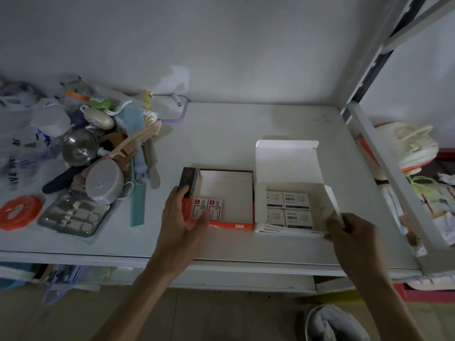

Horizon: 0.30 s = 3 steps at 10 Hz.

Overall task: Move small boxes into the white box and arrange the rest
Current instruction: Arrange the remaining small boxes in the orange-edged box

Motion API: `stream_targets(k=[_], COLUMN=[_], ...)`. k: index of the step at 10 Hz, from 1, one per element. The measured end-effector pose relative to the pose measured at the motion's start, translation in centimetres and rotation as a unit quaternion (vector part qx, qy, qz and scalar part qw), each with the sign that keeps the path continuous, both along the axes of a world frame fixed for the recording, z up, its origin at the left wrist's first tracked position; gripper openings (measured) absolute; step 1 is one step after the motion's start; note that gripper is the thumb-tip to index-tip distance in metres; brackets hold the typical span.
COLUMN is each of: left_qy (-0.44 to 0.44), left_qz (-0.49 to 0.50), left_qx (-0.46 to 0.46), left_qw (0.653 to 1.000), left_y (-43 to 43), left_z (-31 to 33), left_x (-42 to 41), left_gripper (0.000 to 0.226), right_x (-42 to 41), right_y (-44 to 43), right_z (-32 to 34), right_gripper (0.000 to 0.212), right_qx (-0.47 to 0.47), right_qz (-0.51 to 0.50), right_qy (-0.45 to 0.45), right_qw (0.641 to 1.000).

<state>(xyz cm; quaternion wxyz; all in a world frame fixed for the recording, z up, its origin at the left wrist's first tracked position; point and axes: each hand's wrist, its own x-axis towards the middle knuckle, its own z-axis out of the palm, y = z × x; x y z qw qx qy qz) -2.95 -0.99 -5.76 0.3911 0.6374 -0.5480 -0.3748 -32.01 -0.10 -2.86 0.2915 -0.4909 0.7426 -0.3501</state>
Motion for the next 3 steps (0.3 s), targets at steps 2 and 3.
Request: stream_targets(k=[2,3], left_qy=[0.033,0.078], left_qz=[-0.011,0.004], left_qx=[0.007,0.0], left_qw=[0.999,0.997], left_y=[0.0,0.9], left_z=[-0.4,0.5], left_x=[0.4,0.5], left_gripper=[0.077,0.068], right_x=[0.2,0.7], right_y=[0.3,1.0], right_z=[0.4,2.1], right_gripper=[0.02,0.035], right_qx=[0.015,0.031], right_qz=[0.007,0.023], right_qy=[0.003,0.039], right_qw=[1.0,0.998])
